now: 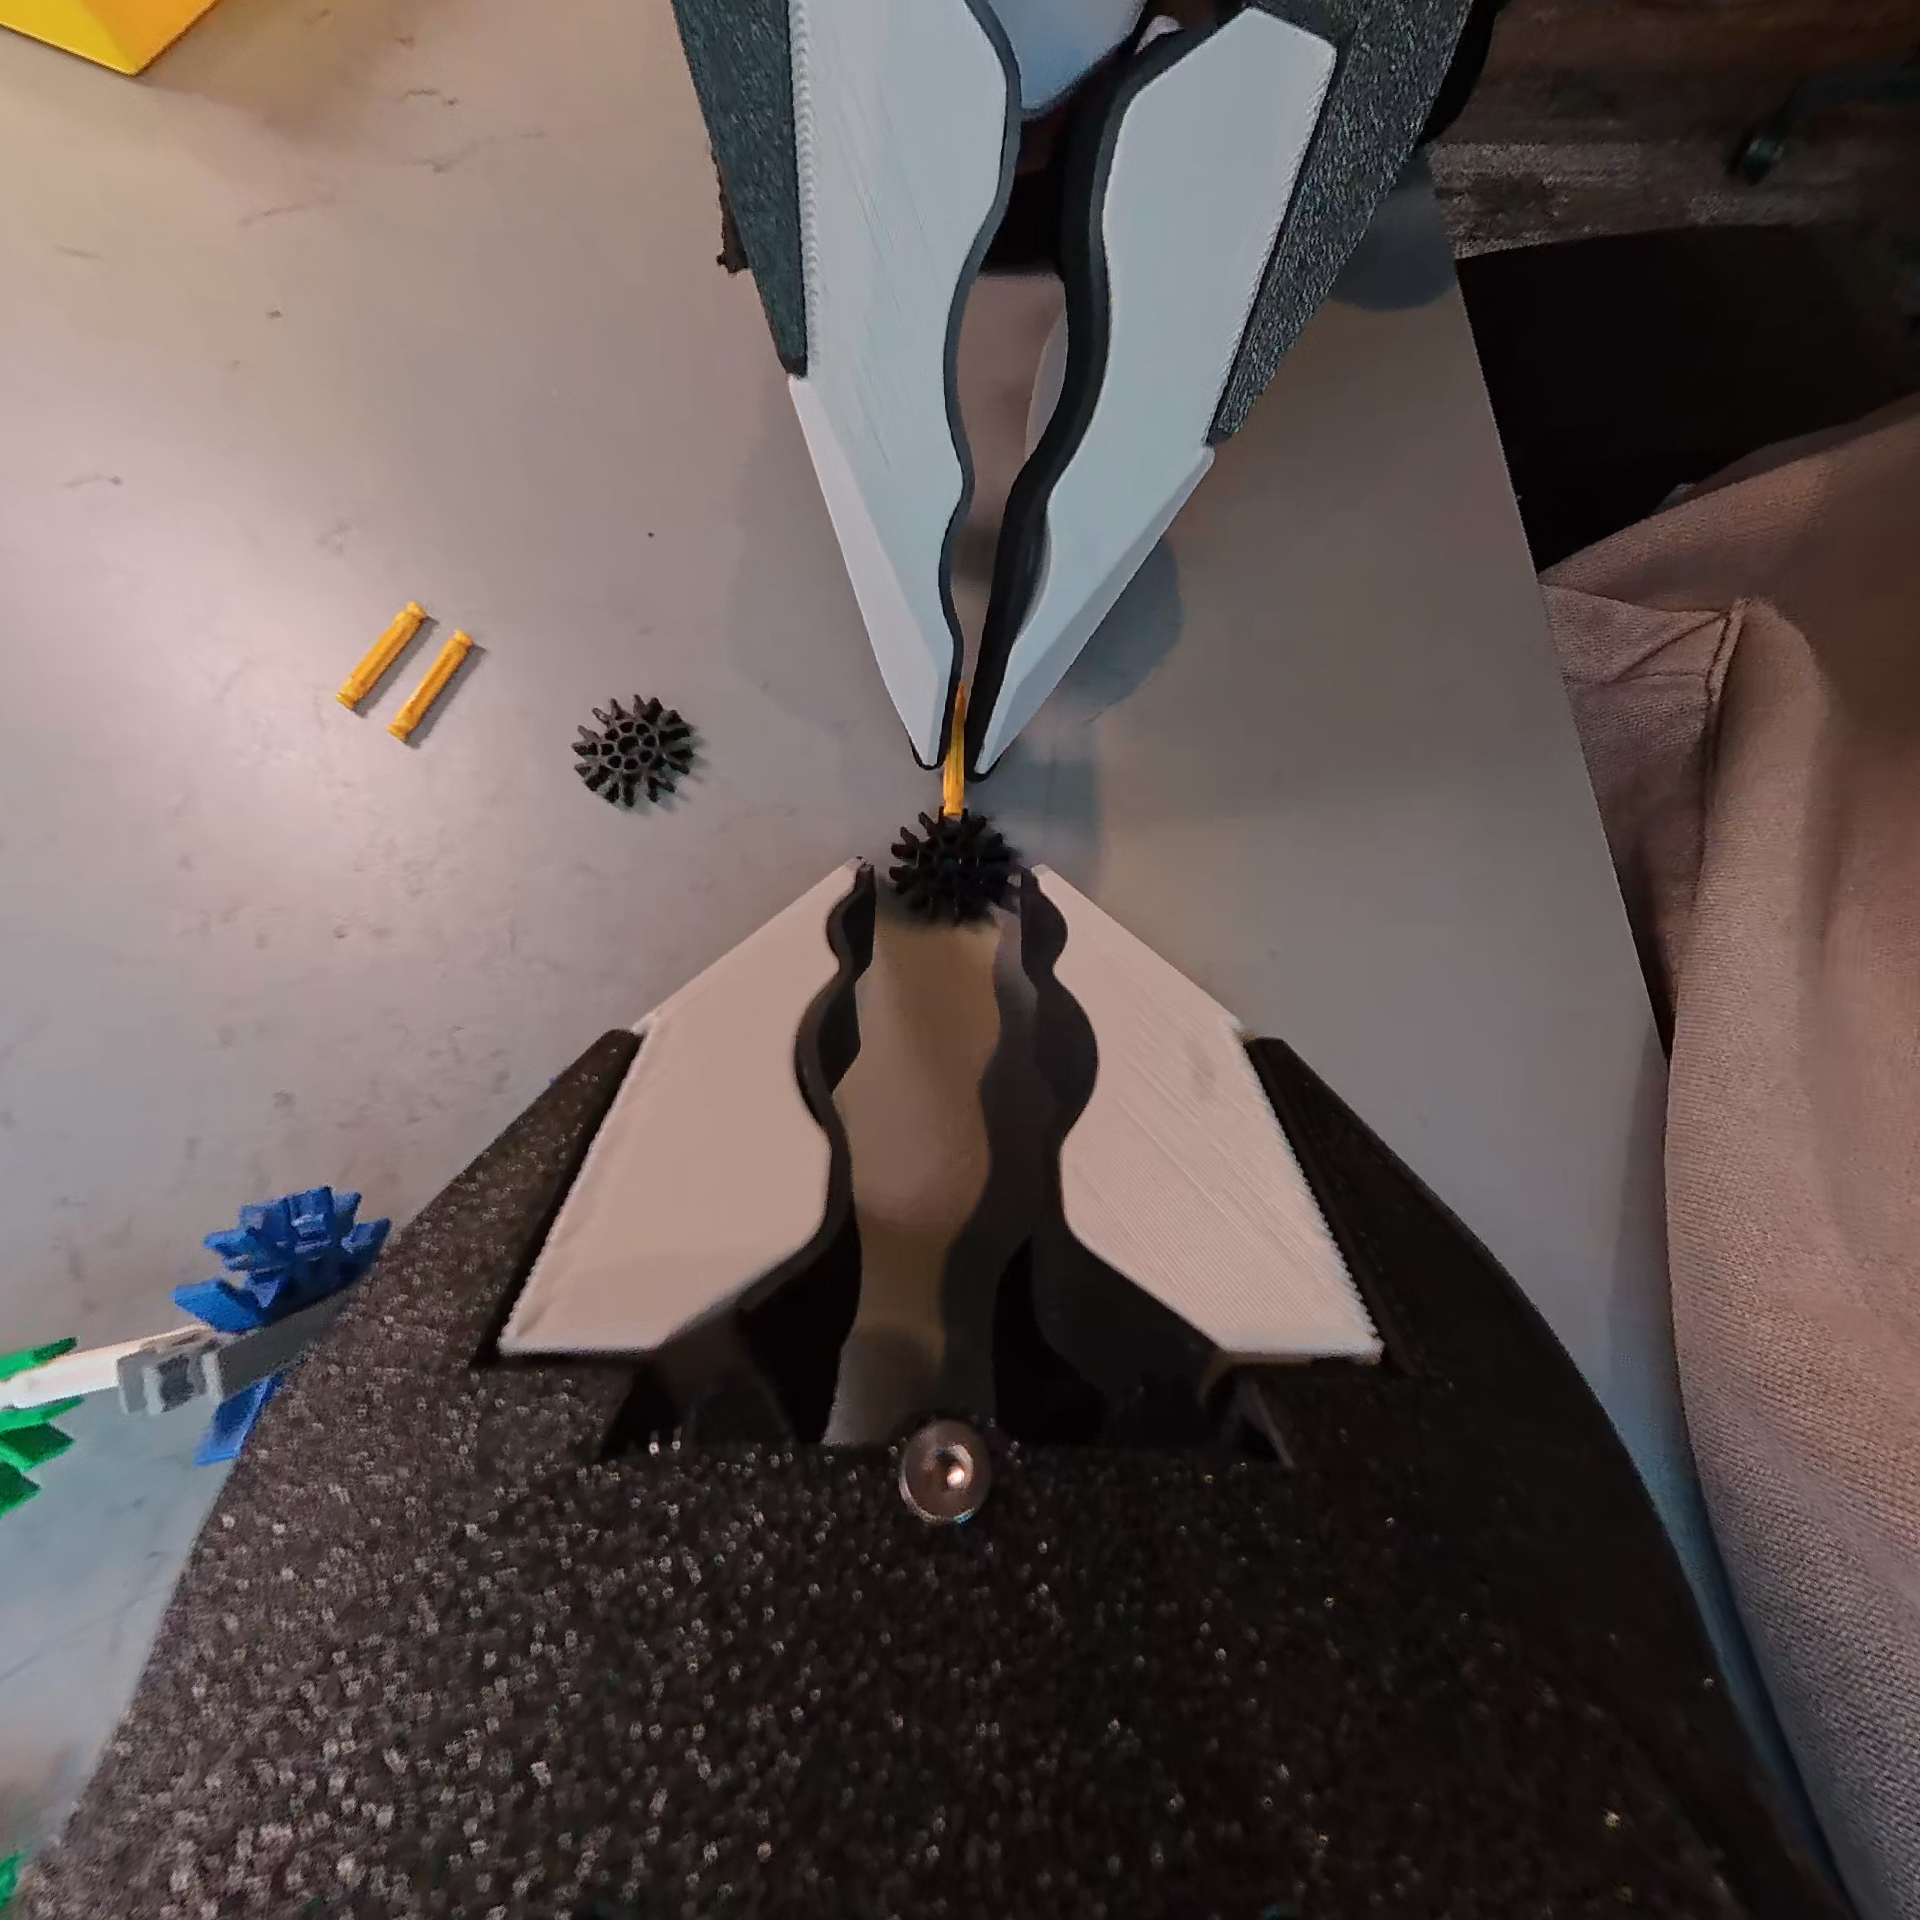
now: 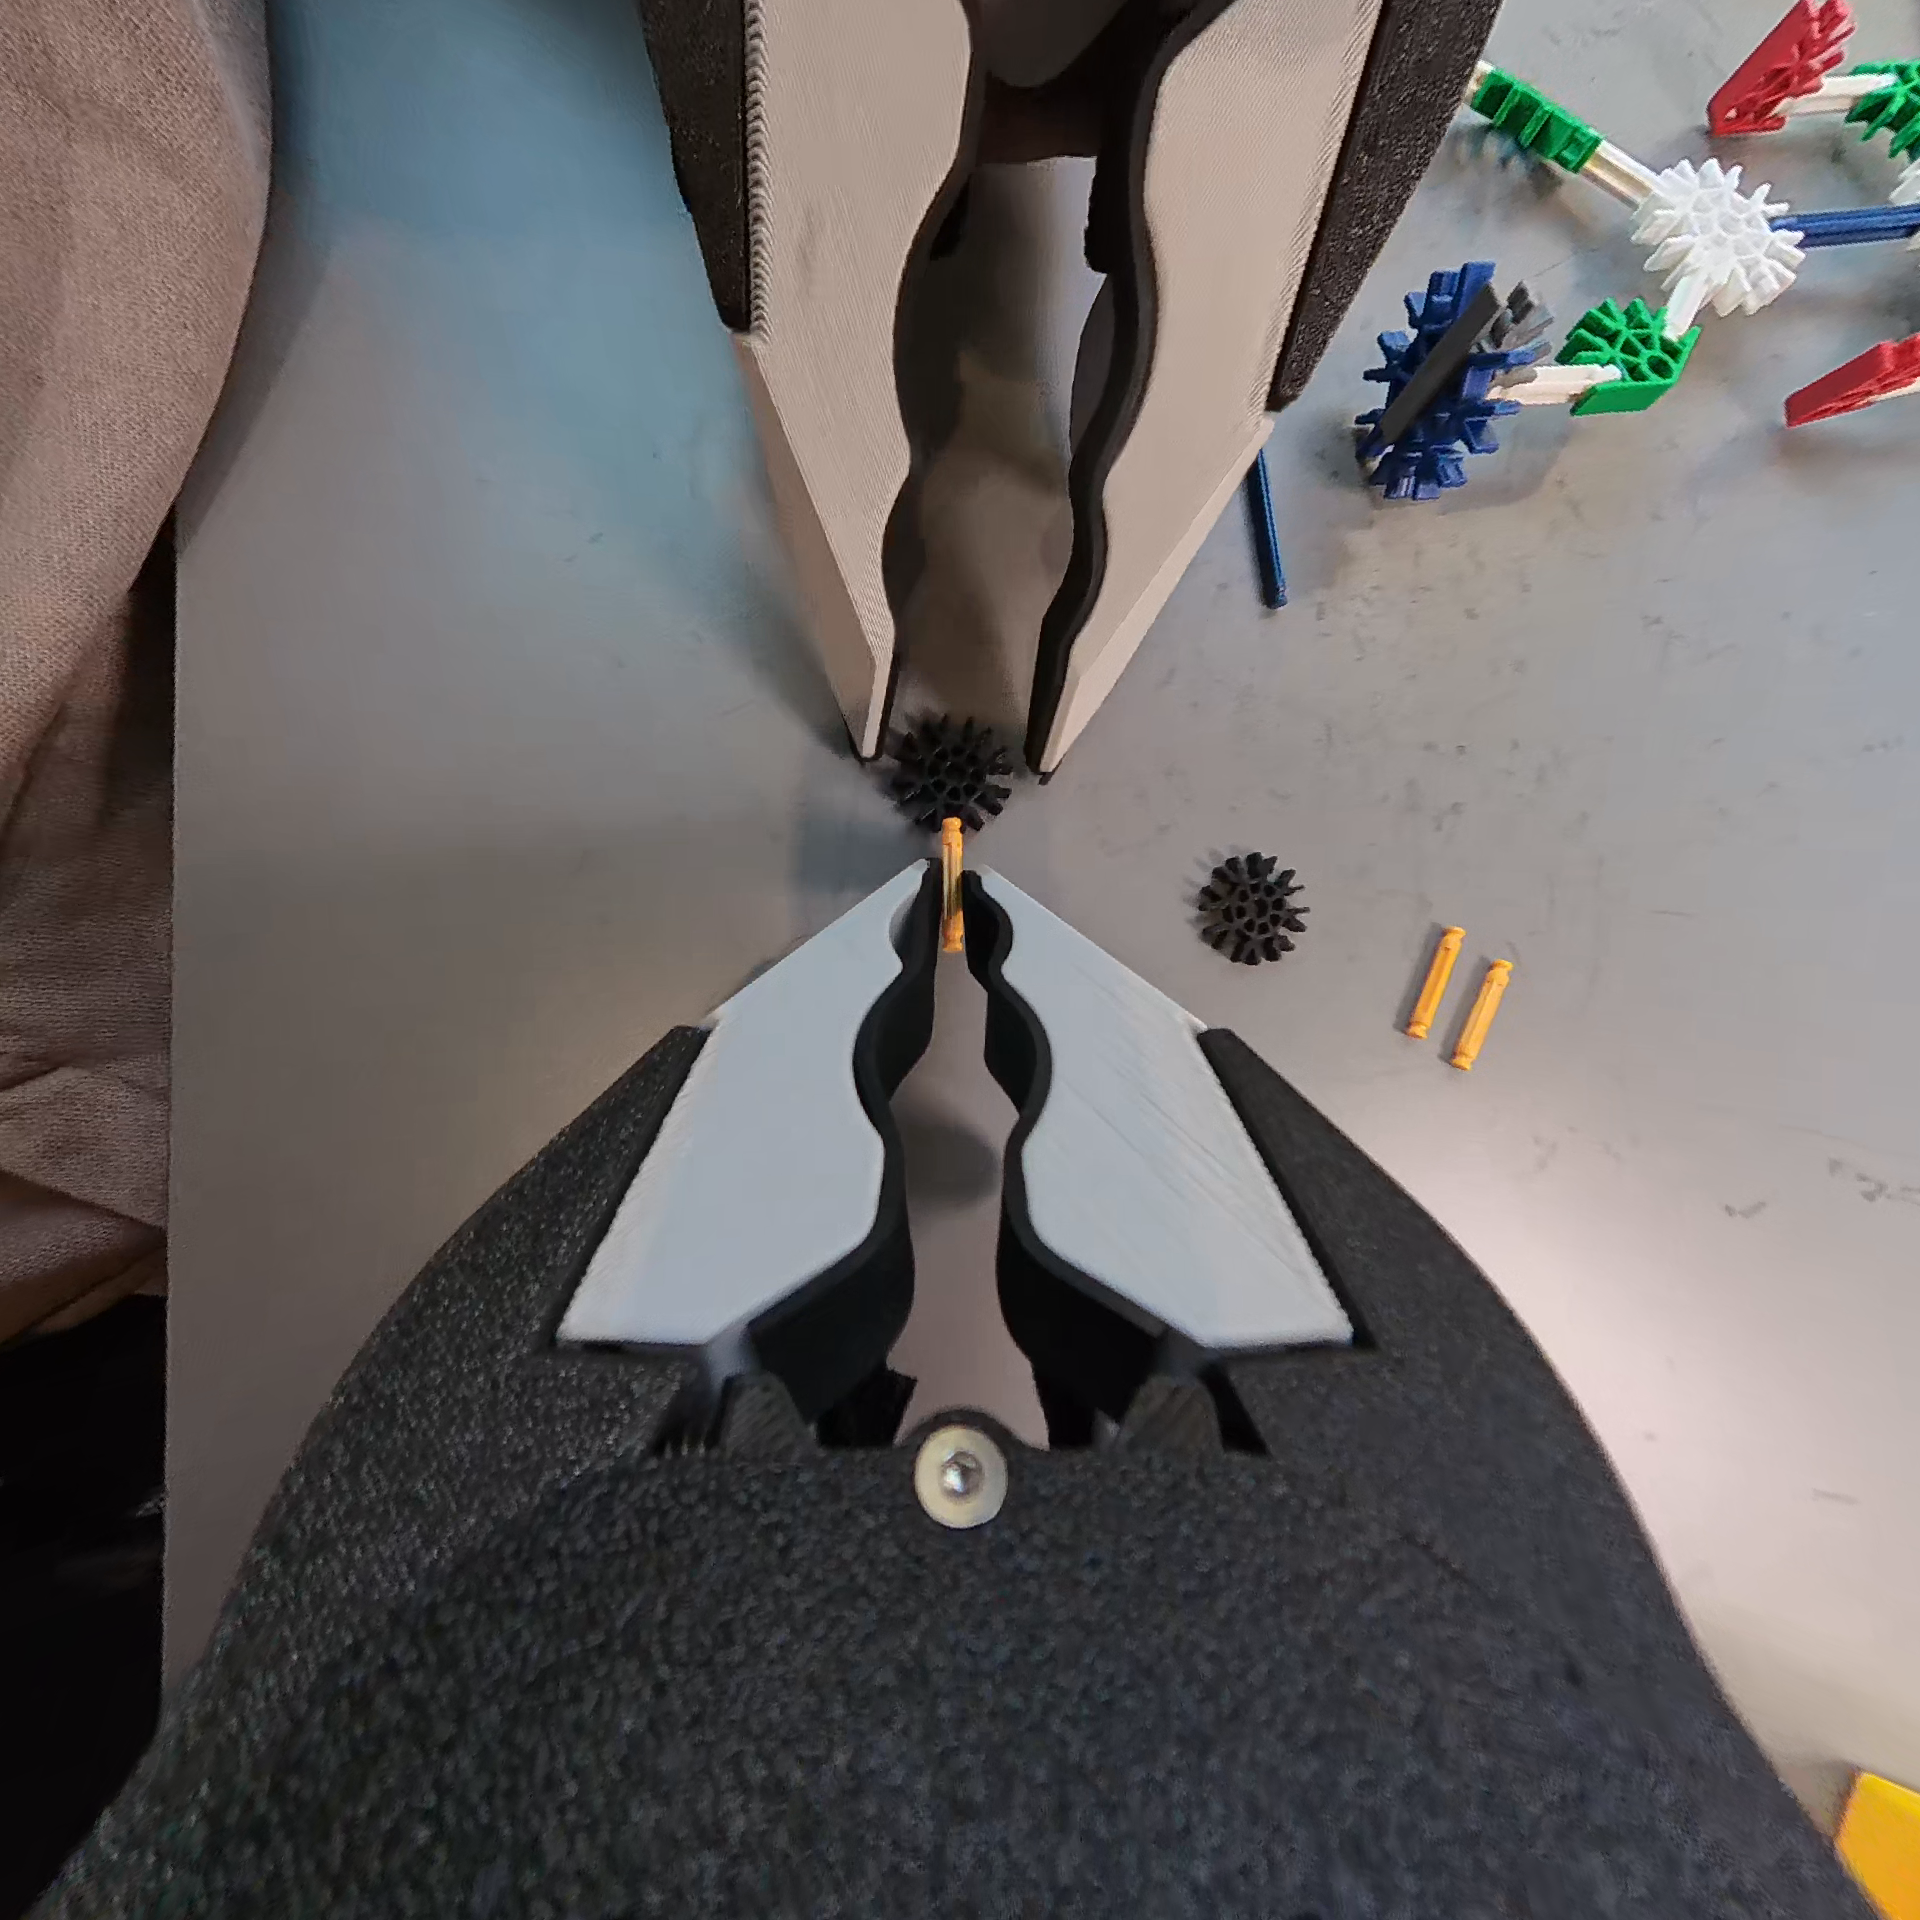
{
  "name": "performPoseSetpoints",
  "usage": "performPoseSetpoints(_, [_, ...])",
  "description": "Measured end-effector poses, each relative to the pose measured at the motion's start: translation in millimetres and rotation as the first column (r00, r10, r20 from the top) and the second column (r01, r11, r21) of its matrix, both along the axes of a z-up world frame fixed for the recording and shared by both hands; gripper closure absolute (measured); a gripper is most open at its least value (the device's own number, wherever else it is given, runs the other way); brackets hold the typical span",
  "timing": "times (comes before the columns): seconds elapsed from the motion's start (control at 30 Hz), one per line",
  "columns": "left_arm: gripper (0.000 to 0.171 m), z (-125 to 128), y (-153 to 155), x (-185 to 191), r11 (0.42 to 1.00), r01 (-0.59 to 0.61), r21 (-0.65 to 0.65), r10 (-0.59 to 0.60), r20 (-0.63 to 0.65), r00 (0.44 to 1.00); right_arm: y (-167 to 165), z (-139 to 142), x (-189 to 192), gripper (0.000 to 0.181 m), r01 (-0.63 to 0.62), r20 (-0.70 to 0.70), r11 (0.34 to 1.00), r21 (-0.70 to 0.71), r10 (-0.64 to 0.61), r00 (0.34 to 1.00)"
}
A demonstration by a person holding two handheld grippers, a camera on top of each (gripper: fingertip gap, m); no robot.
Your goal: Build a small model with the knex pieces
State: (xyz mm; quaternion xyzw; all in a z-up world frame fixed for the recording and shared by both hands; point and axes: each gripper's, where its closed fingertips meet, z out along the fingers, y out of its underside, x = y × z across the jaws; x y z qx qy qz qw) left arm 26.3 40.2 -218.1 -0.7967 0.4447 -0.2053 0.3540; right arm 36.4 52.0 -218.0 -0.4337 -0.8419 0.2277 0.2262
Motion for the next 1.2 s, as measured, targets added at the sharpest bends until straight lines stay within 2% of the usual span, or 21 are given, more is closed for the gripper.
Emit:
performPoseSetpoints(0.3, [0.150, -1, 1, 1, 1.000, -0.011, -0.021, 0.011, -0.008, 1.000, 1, 0, 2, 0.179, 0.022, 0.002, 1.000, 0.003, -0.022, 1.000])
performPoseSetpoints(0.63, [0.151, 0, -3, -4, 1.000, -0.010, 0.008, 0.011, -0.012, 1.000, 2, -2, 2, 0.178, 0.074, 0.063, 0.988, -0.133, -0.066, 0.996])
performPoseSetpoints(0.77, [0.151, 8, -3, -6, 0.999, -0.022, 0.026, 0.022, 0.022, 1.000, 2, -2, 2, 0.176, 0.076, 0.089, 0.983, -0.169, -0.061, 0.994])
performPoseSetpoints(0.87, [0.150, 17, -1, -8, 0.998, -0.038, 0.048, 0.035, 0.062, 0.997, 5, 1, -1, 0.173, 0.078, 0.056, 0.987, -0.139, -0.071, 0.996])
performPoseSetpoints(0.97, [0.150, 32, 2, -10, 0.993, -0.061, 0.100, 0.047, 0.129, 0.991, 0, 23, -8, 0.172, 0.103, -0.046, 0.969, -0.225, -0.116, 0.992])
performPoseSetpoints(1.1, [0.151, 58, 4, -11, 0.981, -0.092, 0.169, 0.047, 0.256, 0.966, -13, 49, -13, 0.166, 0.158, -0.116, 0.889, -0.429, -0.228, 0.967])
performPoseSetpoints(1.2, [0.151, 68, 4, -10, 0.976, -0.096, 0.195, 0.034, 0.296, 0.955, -21, 68, -20, 0.165, 0.152, -0.177, 0.822, -0.549, -0.293, 0.940])
